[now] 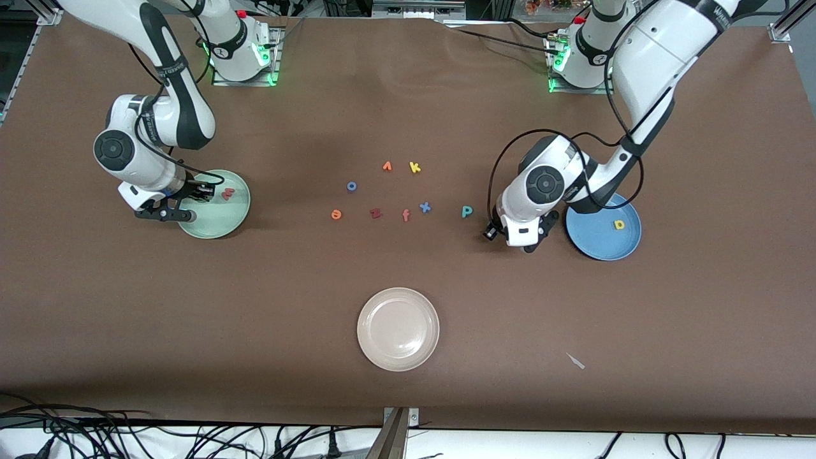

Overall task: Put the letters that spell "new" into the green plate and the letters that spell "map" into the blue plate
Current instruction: 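Put the c and m on green and blue plates with both grippers, then grasp the orange e and cyan d with the right and left grippers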

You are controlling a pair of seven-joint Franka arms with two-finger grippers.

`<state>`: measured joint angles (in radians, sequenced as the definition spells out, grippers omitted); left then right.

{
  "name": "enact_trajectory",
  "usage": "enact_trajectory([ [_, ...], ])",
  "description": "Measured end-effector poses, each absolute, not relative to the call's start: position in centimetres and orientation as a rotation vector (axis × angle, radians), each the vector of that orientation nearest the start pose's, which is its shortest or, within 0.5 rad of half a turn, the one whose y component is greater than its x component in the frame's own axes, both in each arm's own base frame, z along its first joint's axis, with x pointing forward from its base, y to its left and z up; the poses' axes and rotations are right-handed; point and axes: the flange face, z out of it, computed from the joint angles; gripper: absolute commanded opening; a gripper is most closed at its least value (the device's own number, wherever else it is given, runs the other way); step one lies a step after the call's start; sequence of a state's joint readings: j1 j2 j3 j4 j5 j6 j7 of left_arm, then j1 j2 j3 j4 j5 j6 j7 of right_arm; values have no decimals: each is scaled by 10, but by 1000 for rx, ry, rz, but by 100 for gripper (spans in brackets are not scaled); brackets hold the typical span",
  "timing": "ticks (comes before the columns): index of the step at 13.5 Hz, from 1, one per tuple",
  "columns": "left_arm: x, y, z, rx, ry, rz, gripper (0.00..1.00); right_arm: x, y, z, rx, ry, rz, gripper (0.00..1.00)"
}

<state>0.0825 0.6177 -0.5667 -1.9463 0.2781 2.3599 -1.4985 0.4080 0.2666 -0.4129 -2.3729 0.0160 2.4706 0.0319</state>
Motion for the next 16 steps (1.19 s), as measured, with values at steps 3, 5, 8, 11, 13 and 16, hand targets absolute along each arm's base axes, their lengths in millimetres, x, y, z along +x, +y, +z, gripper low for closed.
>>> enact_trajectory([
  [3,559,-231,240,-2875,-1177,307,16,490,-14,201,-3239,79,250,100],
  [5,564,-184,255,-2898,-1016,406,16,491,-13,204,-3237,80,243,100],
  [8,566,-120,250,-2946,-764,539,16,495,3,224,-3214,131,241,100],
  [11,566,-68,235,-3013,-590,614,17,500,60,244,-3191,229,182,100],
  [13,563,-32,215,-3026,-513,660,17,503,115,254,-3166,387,132,100],
  [16,552,-1,176,-2972,-439,705,32,496,201,265,-3106,619,83,100],
])
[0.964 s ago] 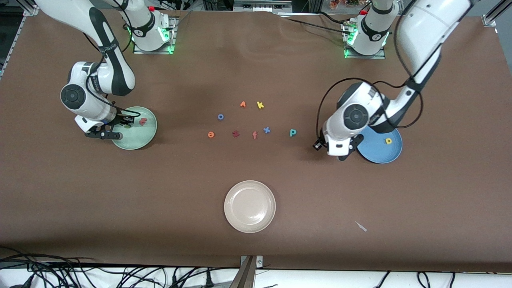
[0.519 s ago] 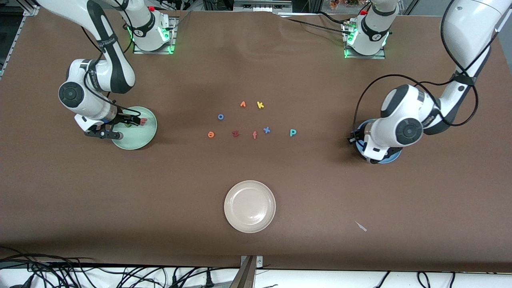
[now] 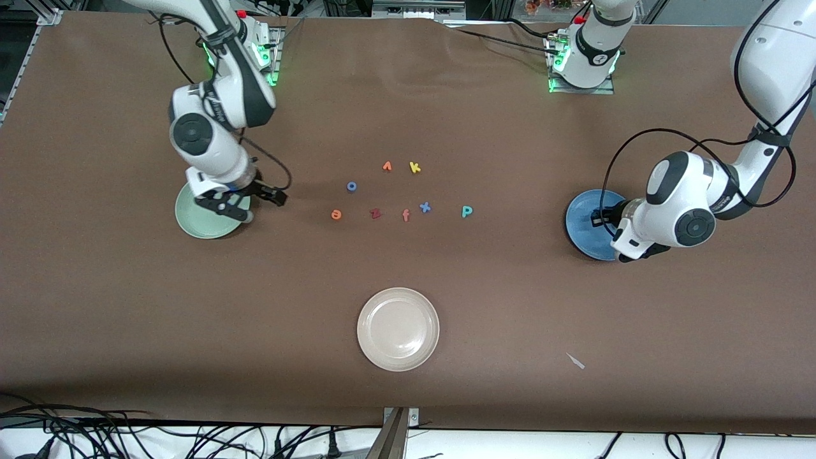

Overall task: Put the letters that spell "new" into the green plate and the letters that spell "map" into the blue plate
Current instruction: 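Grasp the orange e and cyan d with the right and left grippers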

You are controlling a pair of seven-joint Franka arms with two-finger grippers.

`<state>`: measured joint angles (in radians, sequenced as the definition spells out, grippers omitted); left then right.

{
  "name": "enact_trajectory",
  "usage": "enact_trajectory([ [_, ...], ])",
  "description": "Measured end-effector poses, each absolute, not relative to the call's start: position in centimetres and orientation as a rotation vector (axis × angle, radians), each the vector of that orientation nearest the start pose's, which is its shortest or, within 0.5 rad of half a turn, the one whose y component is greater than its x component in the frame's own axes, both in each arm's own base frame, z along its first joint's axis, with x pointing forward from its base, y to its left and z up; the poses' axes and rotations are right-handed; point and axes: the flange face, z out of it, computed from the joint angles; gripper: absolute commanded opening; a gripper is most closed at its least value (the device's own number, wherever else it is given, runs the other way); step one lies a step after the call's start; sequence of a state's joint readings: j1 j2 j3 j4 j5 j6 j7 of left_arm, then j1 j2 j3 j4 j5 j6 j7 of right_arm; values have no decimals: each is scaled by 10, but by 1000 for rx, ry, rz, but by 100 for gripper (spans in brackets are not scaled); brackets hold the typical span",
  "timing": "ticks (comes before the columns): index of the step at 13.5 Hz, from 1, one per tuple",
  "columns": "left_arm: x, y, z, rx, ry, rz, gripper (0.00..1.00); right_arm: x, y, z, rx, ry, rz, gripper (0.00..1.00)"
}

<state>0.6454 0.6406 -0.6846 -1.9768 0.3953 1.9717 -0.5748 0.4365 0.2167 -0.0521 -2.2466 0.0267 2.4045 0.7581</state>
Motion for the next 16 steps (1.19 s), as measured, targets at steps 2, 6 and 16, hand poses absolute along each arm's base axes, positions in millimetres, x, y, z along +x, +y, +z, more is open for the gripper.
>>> enact_trajectory([
  [2,550,2,163,-2968,-430,729,99,501,232,266,-3074,724,59,99],
  [6,560,-6,176,-2996,-451,697,100,514,290,244,-3029,874,32,87],
  [16,546,-234,253,-2999,-1021,467,100,495,340,173,-2991,936,-13,34],
])
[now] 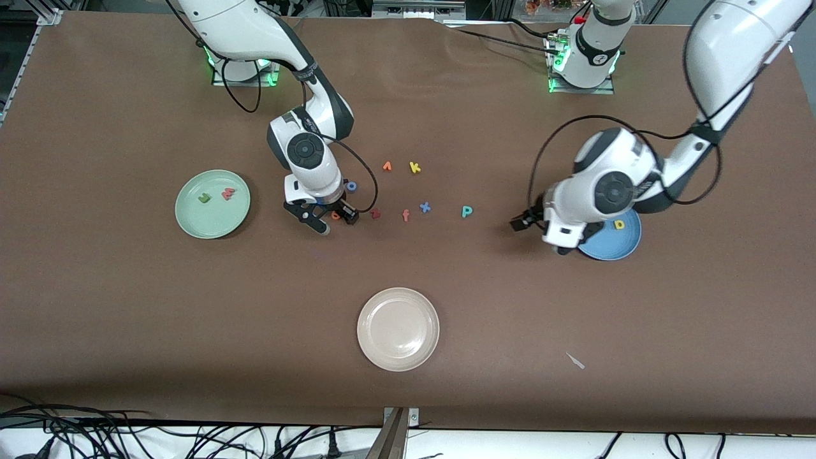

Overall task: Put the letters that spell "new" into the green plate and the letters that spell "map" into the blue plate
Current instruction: 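Grasp the orange e and cyan d with the right and left grippers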

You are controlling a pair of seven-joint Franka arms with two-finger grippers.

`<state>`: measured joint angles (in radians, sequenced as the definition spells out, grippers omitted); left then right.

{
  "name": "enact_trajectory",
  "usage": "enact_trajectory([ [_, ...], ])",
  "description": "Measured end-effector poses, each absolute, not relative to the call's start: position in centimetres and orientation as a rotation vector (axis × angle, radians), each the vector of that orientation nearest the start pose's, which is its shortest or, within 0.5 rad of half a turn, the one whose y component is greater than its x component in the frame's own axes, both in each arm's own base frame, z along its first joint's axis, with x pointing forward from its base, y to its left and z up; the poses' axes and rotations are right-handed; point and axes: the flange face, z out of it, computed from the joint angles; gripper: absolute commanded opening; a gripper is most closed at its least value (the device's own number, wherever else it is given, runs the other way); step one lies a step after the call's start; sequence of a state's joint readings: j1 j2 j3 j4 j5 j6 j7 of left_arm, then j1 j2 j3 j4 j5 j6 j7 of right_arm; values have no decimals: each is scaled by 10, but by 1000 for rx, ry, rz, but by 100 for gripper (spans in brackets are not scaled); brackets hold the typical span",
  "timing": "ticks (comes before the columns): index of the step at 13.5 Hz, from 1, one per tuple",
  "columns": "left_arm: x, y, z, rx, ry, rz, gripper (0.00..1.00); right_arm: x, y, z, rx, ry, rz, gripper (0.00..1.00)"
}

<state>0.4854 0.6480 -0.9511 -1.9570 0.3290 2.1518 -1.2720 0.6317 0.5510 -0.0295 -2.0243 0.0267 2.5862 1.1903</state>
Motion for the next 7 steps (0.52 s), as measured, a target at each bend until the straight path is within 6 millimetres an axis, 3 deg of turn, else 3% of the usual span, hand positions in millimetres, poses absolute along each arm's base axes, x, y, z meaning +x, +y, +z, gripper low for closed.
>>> enact_trajectory([
  [1,537,-260,248,-3002,-1056,463,100,497,340,175,-2987,937,-18,22],
  [2,528,-280,242,-3003,-1070,462,100,498,339,177,-2985,939,-22,17],
  [5,511,-320,216,-3019,-1051,410,98,502,339,181,-2978,942,-33,17],
  [7,502,-336,193,-3026,-1015,361,77,513,331,195,-2967,948,-65,17],
])
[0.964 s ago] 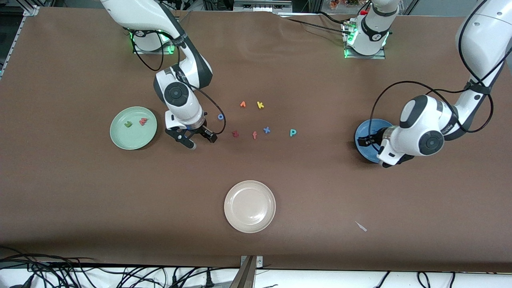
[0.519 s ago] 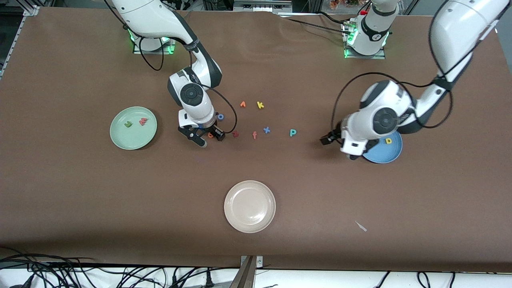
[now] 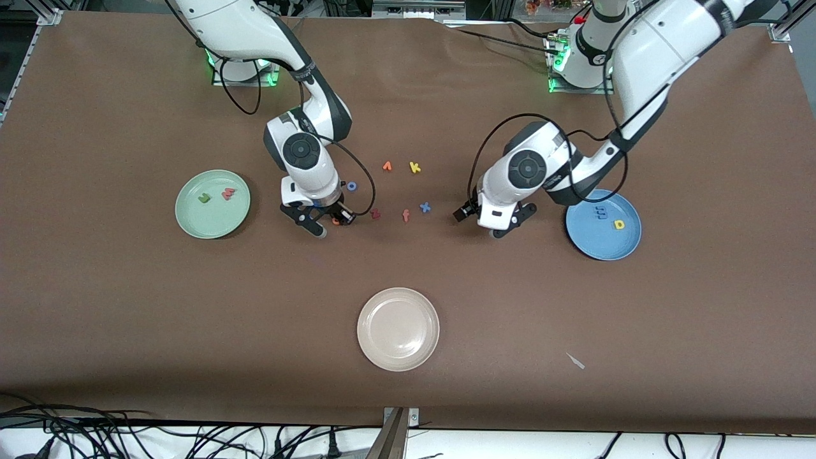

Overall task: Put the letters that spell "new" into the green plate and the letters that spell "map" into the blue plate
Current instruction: 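Grasp the orange e and cyan d with the right and left grippers, then drop the orange e onto the green plate with the right gripper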

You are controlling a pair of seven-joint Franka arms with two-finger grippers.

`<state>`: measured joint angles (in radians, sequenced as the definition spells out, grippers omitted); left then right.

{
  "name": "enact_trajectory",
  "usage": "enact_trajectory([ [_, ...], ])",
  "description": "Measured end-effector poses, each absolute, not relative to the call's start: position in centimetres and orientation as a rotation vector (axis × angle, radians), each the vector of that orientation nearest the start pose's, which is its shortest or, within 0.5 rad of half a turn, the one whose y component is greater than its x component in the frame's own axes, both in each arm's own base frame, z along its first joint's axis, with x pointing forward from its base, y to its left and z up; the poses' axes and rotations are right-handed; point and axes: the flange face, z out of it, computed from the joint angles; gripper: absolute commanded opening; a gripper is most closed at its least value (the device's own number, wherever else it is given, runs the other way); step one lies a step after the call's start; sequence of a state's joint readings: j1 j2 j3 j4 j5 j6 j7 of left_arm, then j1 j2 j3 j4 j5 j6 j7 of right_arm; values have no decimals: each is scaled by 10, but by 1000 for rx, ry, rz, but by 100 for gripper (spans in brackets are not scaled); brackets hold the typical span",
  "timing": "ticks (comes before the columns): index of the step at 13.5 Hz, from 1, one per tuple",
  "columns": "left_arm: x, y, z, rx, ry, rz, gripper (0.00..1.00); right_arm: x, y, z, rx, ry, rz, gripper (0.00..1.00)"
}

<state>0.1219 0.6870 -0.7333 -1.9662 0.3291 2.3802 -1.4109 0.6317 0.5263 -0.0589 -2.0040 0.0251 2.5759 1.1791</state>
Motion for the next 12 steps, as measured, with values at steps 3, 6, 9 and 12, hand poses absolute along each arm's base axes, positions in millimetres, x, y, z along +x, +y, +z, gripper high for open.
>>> enact_trajectory([
  [3,497,-345,183,-3036,-994,336,57,536,291,236,-3062,863,-34,17],
  [6,496,-347,183,-3038,-988,337,55,548,234,267,-3163,739,52,17],
  [9,494,-348,180,-3036,-977,337,53,546,162,266,-3219,592,101,17],
  [12,496,-345,176,-3035,-962,323,52,539,72,248,-3259,377,68,17],
])
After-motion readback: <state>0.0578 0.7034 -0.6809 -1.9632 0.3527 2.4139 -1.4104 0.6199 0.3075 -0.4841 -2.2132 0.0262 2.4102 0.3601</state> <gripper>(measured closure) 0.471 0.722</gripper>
